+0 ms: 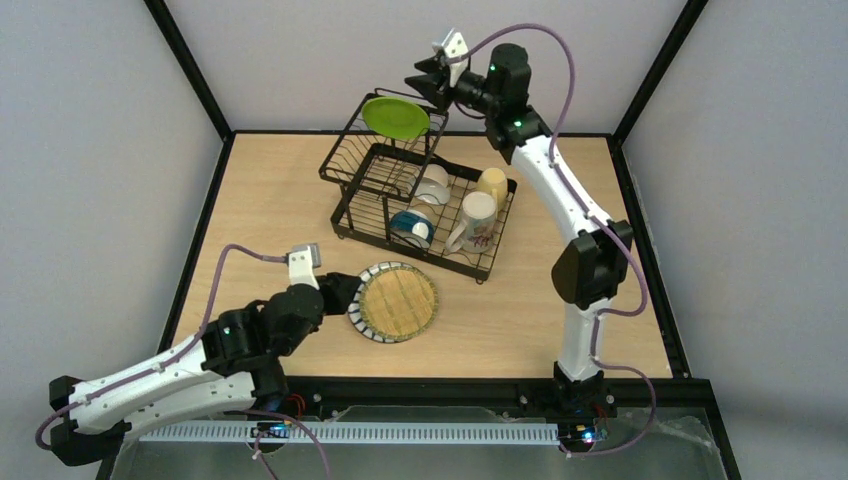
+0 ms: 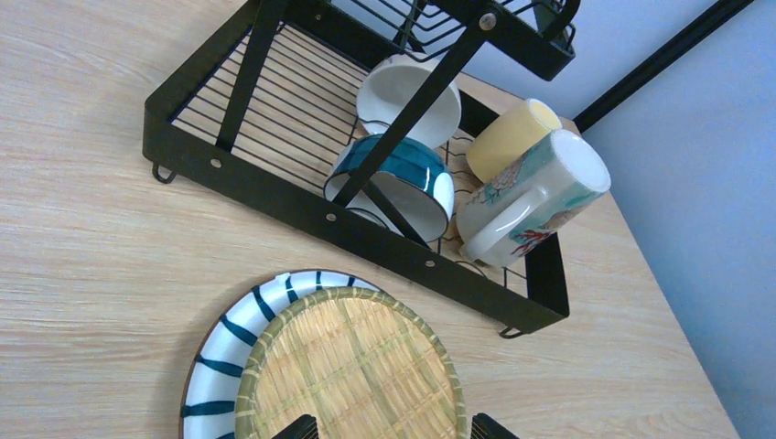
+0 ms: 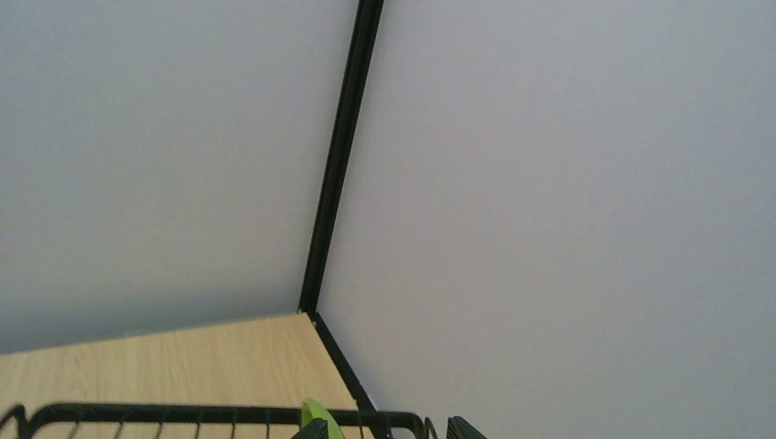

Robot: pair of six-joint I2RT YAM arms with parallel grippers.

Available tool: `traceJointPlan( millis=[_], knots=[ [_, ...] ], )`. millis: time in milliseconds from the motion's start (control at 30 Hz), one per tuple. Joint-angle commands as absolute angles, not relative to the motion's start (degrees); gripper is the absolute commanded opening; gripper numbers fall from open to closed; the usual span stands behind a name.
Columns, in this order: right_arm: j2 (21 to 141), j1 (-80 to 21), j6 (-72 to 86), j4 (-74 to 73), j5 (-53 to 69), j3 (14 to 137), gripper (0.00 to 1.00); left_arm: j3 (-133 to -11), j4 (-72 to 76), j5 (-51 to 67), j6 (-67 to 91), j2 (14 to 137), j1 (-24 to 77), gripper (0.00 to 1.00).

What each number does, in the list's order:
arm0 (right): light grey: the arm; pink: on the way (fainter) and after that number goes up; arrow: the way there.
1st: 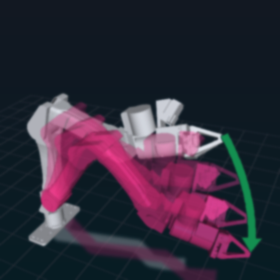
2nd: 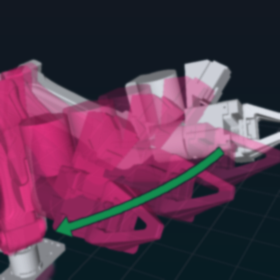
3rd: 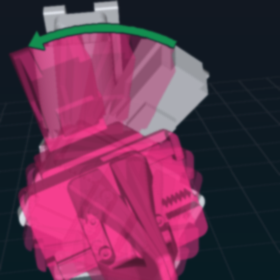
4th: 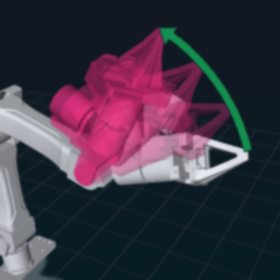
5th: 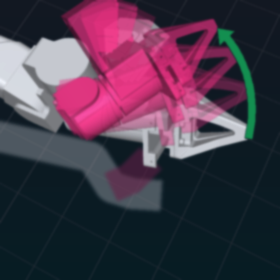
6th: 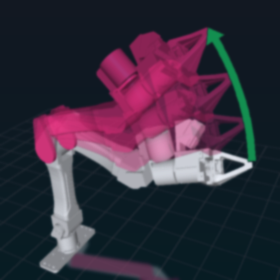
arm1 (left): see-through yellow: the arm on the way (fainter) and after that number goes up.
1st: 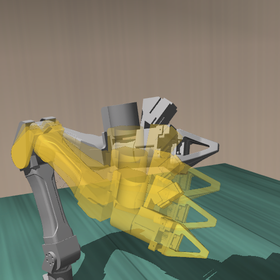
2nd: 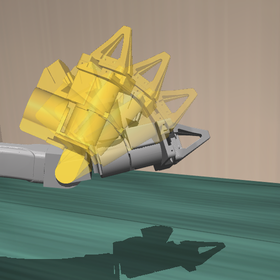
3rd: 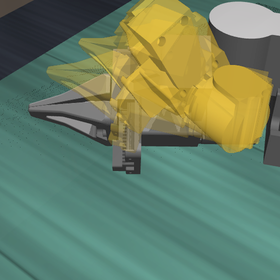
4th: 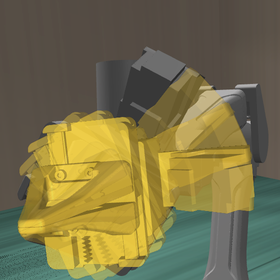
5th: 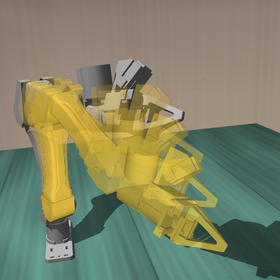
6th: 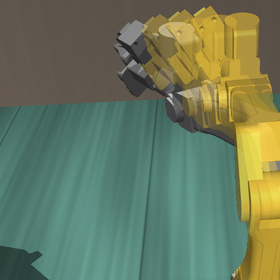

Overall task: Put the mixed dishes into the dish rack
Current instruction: Grab the plate from the plate.

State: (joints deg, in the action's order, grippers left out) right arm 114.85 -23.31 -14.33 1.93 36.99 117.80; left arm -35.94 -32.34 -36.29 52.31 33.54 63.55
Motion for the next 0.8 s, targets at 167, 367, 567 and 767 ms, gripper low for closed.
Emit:
traceJointPlan(
  millis=[167,367,567,767],
  knots=[
    [100.4,-30.48,-6.25,-6.07,21.43,113.72,0.73,-41.99,-45.18,-34.39,56.63,33.8,63.16,0.97],
    [86.04,-37.55,6.82,-11.88,4.59,97.43,0.73,-41.02,-48.77,-31.44,58.66,36.63,63.16,0.98],
    [67.87,-39.64,20.21,-17.02,-5.24,73.41,0.73,-38.68,-47.51,-26.94,59.41,42.6,63.05,0.99],
    [58.24,-39.64,30.91,-25.14,-6.13,61.05,0.72,-37.95,-47.02,-25.79,61.0,46.37,63.08,0.99]
  ],
)
